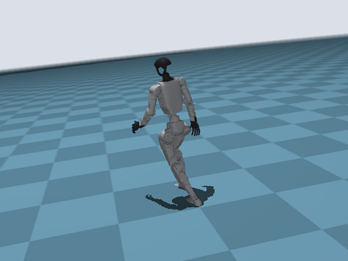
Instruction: Walk
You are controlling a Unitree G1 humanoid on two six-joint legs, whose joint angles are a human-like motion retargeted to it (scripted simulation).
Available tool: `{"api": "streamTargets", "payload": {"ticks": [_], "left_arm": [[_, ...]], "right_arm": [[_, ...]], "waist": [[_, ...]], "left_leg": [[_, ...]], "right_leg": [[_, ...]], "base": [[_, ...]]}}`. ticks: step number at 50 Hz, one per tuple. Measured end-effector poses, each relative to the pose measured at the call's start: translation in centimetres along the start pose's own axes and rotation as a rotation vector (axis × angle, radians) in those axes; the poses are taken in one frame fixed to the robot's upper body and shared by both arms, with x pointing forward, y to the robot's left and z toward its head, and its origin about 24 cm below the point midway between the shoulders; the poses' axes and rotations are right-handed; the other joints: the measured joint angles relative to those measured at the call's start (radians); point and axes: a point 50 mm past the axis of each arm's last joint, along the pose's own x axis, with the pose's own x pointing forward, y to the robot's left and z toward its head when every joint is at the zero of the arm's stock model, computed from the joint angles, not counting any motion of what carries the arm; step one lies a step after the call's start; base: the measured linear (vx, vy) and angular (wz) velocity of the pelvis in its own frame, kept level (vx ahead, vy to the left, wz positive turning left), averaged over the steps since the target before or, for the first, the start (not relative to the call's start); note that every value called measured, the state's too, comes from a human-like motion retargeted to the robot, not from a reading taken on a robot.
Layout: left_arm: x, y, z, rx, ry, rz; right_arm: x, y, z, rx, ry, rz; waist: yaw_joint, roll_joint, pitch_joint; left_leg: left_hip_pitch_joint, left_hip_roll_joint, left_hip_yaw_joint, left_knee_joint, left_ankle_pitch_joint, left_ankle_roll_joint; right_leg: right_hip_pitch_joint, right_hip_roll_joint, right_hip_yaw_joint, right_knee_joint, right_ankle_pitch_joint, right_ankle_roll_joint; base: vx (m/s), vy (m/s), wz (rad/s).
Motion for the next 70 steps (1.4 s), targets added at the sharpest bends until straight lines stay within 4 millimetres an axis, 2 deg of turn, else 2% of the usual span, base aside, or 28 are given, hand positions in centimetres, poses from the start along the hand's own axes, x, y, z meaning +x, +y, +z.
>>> {"api": "streamTargets", "payload": {"ticks": [3,5,7,10,13,15,19,22,25,30,33,35,39,42,45,47,50,52,57,60,65,67,70], "left_arm": [[-1.9,-1.4,-3.5,0.025,0.144,-0.053],[-3.3,-2.4,-5.8,0.050,0.251,-0.109],[-4.9,-3.3,-8.0,0.082,0.356,-0.174],[-7.4,-4.2,-10.6,0.124,0.493,-0.263],[-9.6,-4.7,-12.5,0.146,0.587,-0.327],[-10.8,-4.8,-13.3,0.144,0.633,-0.350],[-12.3,-5.0,-14.2,0.117,0.677,-0.359],[-13.0,-5.4,-14.4,0.098,0.690,-0.361],[-13.3,-6.2,-14.3,0.084,0.686,-0.374],[-13.1,-7.0,-13.7,0.070,0.662,-0.387],[-12.3,-7.1,-13.2,0.060,0.636,-0.383],[-11.7,-7.1,-12.7,0.053,0.613,-0.375],[-9.6,-6.7,-11.2,0.050,0.529,-0.350],[-7.6,-6.0,-9.5,0.066,0.440,-0.318],[-5.5,-5.0,-7.6,0.097,0.343,-0.270],[-4.8,-4.7,-6.8,0.111,0.299,-0.249],[-3.6,-4.0,-5.5,0.119,0.241,-0.215],[-3.0,-3.8,-4.8,0.115,0.216,-0.205],[-2.5,-3.8,-4.6,0.119,0.218,-0.222],[-3.1,-4.0,-5.7,0.131,0.273,-0.244],[-5.1,-4.4,-8.6,0.129,0.432,-0.279],[-6.4,-4.8,-9.9,0.109,0.507,-0.291],[-8.0,-5.3,-11.3,0.055,0.602,-0.308]], "right_arm": [[0.3,-0.8,2.6,0.002,-0.086,-0.056],[0.4,-1.7,5.3,0.012,-0.170,-0.102],[0.2,-2.8,8.4,0.027,-0.267,-0.145],[-0.6,-4.6,13.2,0.062,-0.427,-0.211],[-2.0,-6.5,17.8,0.109,-0.583,-0.267],[-3.2,-7.6,20.5,0.144,-0.675,-0.300],[-5.7,-9.3,24.6,0.216,-0.826,-0.352],[-7.1,-9.9,26.7,0.256,-0.904,-0.378],[-8.0,-10.1,28.0,0.271,-0.945,-0.390],[-7.2,-9.1,27.5,0.258,-0.903,-0.366],[-5.6,-7.9,25.6,0.239,-0.810,-0.326],[-4.2,-7.0,23.6,0.229,-0.723,-0.290],[-1.6,-5.6,18.4,0.235,-0.516,-0.206],[-0.4,-4.9,14.6,0.252,-0.376,-0.167],[0.1,-4.6,11.9,0.268,-0.281,-0.158],[0.4,-4.2,10.2,0.273,-0.232,-0.160],[0.4,-4.2,9.3,0.280,-0.207,-0.170],[0.4,-4.6,9.3,0.287,-0.210,-0.182],[0.3,-5.3,10.4,0.287,-0.244,-0.196],[0.2,-5.3,11.1,0.279,-0.271,-0.191],[0.1,-4.9,11.6,0.267,-0.288,-0.160],[0.2,-4.5,11.5,0.256,-0.284,-0.142],[0.2,-4.1,11.3,0.235,-0.283,-0.114]], "waist": [[0.027,0.040,0.009],[0.048,0.082,0.017],[0.074,0.102,0.019],[0.111,0.095,0.019],[0.143,0.074,0.022],[0.164,0.061,0.025],[0.192,0.042,0.033],[0.194,0.029,0.031],[0.179,0.014,0.019],[0.169,0.019,-0.006],[0.160,0.002,-0.009],[0.151,-0.014,-0.002],[0.117,-0.063,0.051],[0.088,-0.092,0.100],[0.069,-0.077,0.148],[0.049,-0.069,0.166],[0.024,-0.019,0.196],[0.012,0.036,0.211],[0.006,0.131,0.208],[0.015,0.148,0.196],[0.019,0.156,0.174],[0.019,0.163,0.174],[0.020,0.193,0.181]], "left_leg": [[-0.048,0.069,0.022,0.248,0.071,-0.063],[-0.111,0.138,0.037,0.431,0.147,-0.107],[-0.190,0.199,0.071,0.579,0.220,-0.123],[-0.313,0.285,0.151,0.732,0.236,-0.082],[-0.424,0.350,0.230,0.776,0.170,-0.017],[-0.486,0.373,0.277,0.748,0.122,0.013],[-0.570,0.384,0.364,0.549,0.061,0.035],[-0.599,0.362,0.435,0.316,0.065,0.030],[-0.590,0.315,0.521,0.041,0.119,0.016],[-0.592,0.300,0.616,-0.078,0.151,0.014],[-0.556,0.246,0.621,-0.097,0.173,0.041],[-0.523,0.191,0.604,-0.107,0.171,0.062],[-0.398,0.020,0.530,-0.191,0.178,0.107],[-0.293,-0.097,0.451,-0.261,0.189,0.131],[-0.174,-0.153,0.347,-0.345,0.208,0.132],[-0.131,-0.176,0.288,-0.334,0.194,0.124],[-0.057,-0.162,0.190,-0.328,0.160,0.114],[-0.028,-0.118,0.136,-0.299,0.117,0.110],[-0.017,-0.037,0.034,-0.202,0.012,0.103],[-0.019,-0.023,0.000,-0.125,-0.043,0.099],[0.012,0.029,0.024,0.031,-0.118,0.087],[0.021,0.075,0.046,0.142,-0.101,0.061],[-0.018,0.192,0.094,0.404,0.028,-0.002]], "right_leg": [[0.040,0.033,-0.048,0.068,-0.046,-0.049],[0.080,0.063,-0.095,0.055,-0.065,-0.087],[0.112,0.075,-0.126,0.039,-0.084,-0.116],[0.156,0.057,-0.160,0.017,-0.116,-0.134],[0.205,0.030,-0.189,-0.023,-0.133,-0.132],[0.235,0.011,-0.207,-0.048,-0.142,-0.126],[0.289,-0.034,-0.253,-0.095,-0.161,-0.116],[0.320,-0.083,-0.300,-0.124,-0.175,-0.109],[0.339,-0.137,-0.359,-0.137,-0.189,-0.096],[0.348,-0.186,-0.428,-0.056,-0.230,-0.088],[0.359,-0.236,-0.429,0.022,-0.209,-0.070],[0.361,-0.278,-0.409,0.108,-0.171,-0.050],[0.331,-0.394,-0.313,0.396,0.010,0.006],[0.279,-0.457,-0.223,0.602,0.107,0.012],[0.225,-0.452,-0.164,0.697,0.062,-0.018],[0.184,-0.445,-0.137,0.699,-0.017,-0.041],[0.125,-0.379,-0.118,0.595,-0.092,-0.064],[0.096,-0.297,-0.115,0.456,-0.101,-0.064],[0.031,-0.107,-0.053,0.046,-0.022,-0.005],[-0.005,-0.043,-0.008,-0.083,0.014,0.025],[0.000,-0.005,-0.027,0.008,0.047,0.004],[0.026,0.007,-0.059,0.086,0.023,-0.029],[0.097,0.042,-0.125,0.146,-0.038,-0.097]], "base": [[0.46,-0.13,0.77],[0.39,-0.13,0.81],[0.36,-0.11,0.85],[0.33,-0.10,0.99],[0.31,-0.06,1.02],[0.30,-0.02,0.98],[0.30,0.01,1.06],[0.29,0.05,1.31],[0.27,0.08,1.43],[0.28,0.12,1.16],[0.35,0.15,1.19],[0.37,0.14,1.40],[0.39,0.13,1.66],[0.40,0.08,1.69],[0.42,0.04,1.49],[0.43,0.01,1.49],[0.45,0.01,1.46],[0.47,-0.01,1.34],[0.48,-0.03,1.08],[0.48,-0.09,0.79],[0.54,-0.15,0.86],[0.54,-0.18,0.87],[0.49,-0.20,0.92]]}}
